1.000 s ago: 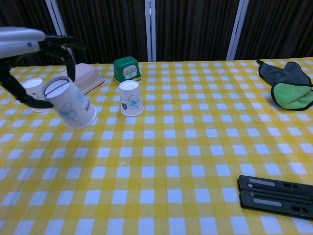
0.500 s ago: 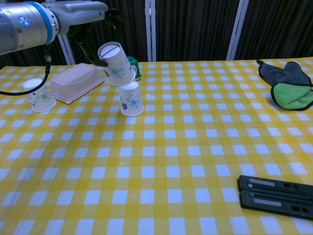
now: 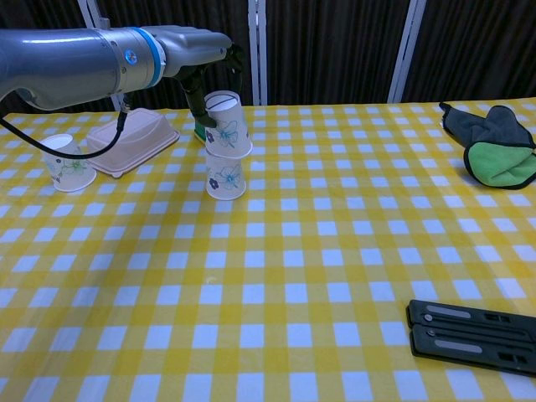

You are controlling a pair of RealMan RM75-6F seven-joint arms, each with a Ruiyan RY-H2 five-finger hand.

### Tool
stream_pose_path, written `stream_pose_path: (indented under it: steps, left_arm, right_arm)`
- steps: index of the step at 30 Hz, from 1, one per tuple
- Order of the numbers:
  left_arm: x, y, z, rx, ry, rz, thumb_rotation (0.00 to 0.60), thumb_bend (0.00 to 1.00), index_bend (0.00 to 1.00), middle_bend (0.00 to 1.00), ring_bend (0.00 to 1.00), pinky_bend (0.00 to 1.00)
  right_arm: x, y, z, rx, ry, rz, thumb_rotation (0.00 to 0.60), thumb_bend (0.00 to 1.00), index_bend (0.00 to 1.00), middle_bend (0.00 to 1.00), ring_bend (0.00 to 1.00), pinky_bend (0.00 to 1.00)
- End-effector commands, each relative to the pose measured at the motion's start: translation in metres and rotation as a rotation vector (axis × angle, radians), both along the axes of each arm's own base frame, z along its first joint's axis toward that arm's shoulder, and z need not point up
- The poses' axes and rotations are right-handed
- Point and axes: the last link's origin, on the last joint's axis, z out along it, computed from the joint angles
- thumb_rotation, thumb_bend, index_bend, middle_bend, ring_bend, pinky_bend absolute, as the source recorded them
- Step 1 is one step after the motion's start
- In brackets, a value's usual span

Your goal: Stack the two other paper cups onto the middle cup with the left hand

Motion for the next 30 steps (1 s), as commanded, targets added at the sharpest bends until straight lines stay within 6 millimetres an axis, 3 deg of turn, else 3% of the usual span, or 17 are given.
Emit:
stream_pose_path:
  steps: [1,13,22,30]
  left_arm:
    - [0.0,0.001,0.001,-0.005,-0.001,0.007,0.6,0.26,0.4,0.0,0.0,0.0]
    - [0.002,0.003,0.016,0.013,0.003,0.001,0.6,0.26,0.4,0.0,0.0,0.0]
    - [-0.001,0.003,0.014,-0.002,0.041,0.012,0.6,0.26,0.4,0.0,0.0,0.0]
    - [-0.004,0.008,0.002,-0.011,0.072,0.019,0.6,0.25,0.27,0.0,0.0,0.0]
  right_arm:
    - [0.0,0.0,-0.001,0.004,0.001,-0.001,0.6,0.13,0.0,0.0,0.0,0.0]
    - [0.0,0.0,-0.003,0.01,0.006,-0.002,0.6,0.13,0.0,0.0,0.0,0.0]
    - [-0.002,-0.001,-0.003,0.01,0.008,-0.013,0.6,0.13,0.0,0.0,0.0,0.0]
    - [-0.004,-0.004,-0.004,0.013,0.01,-0.025,0.6,0.13,0.0,0.0,0.0,0.0]
